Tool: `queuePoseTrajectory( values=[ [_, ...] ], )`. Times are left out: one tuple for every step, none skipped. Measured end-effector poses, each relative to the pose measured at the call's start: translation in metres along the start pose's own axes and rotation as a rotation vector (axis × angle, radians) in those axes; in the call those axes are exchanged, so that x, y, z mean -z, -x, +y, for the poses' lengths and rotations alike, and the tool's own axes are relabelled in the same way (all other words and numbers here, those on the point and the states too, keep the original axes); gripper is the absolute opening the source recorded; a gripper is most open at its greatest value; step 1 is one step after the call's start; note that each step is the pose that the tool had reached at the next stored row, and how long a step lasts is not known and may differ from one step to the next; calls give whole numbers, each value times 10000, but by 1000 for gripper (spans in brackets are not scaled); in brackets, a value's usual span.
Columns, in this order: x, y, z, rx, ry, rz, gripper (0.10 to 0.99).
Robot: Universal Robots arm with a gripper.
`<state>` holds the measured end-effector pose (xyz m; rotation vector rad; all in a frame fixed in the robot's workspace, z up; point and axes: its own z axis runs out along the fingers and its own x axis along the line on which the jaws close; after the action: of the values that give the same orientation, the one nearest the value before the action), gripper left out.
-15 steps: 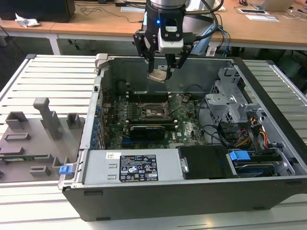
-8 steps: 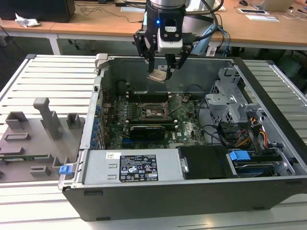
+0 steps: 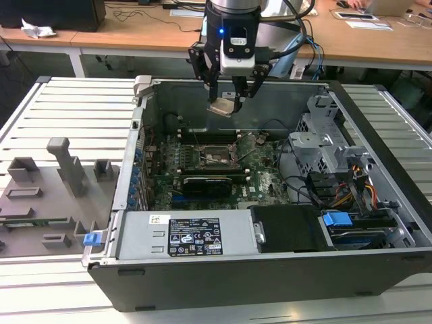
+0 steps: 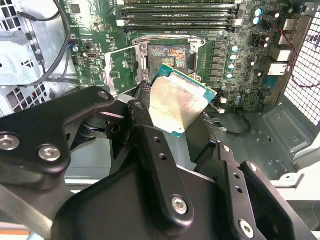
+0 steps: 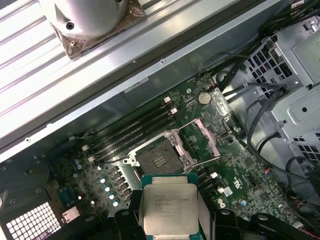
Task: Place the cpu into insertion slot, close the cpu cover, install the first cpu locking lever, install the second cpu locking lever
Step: 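Place the cpu into insertion slot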
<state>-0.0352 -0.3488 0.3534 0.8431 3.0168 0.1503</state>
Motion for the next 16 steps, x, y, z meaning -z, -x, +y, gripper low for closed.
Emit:
queuePoseTrajectory(
  values=[
    [-1, 0, 0, -26, 1, -2, 525],
    [-1, 0, 0, -42, 2, -3, 525],
    [-1, 0, 0, -56, 3, -4, 525],
    [-2, 0, 0, -75, 4, -6, 525],
    [-2, 0, 0, -89, 4, -7, 525],
    [-3, 0, 0, -110, 5, -9, 525],
    [-3, 0, 0, -124, 5, -10, 525],
    [-3, 0, 0, -142, 5, -12, 525],
    [-4, 0, 0, -155, 6, -13, 525],
    [-4, 0, 0, -183, 7, -15, 525],
    [-5, 0, 0, -207, 8, -17, 525],
    [-5, 0, 0, -229, 9, -19, 525],
    [-6, 0, -1, -258, 10, -21, 525],
    [-6, 0, -1, -271, 10, -23, 525],
    [-6, 0, 0, -284, 10, -24, 525],
    [-6, 0, -1, -298, 11, -25, 525]
  ],
)
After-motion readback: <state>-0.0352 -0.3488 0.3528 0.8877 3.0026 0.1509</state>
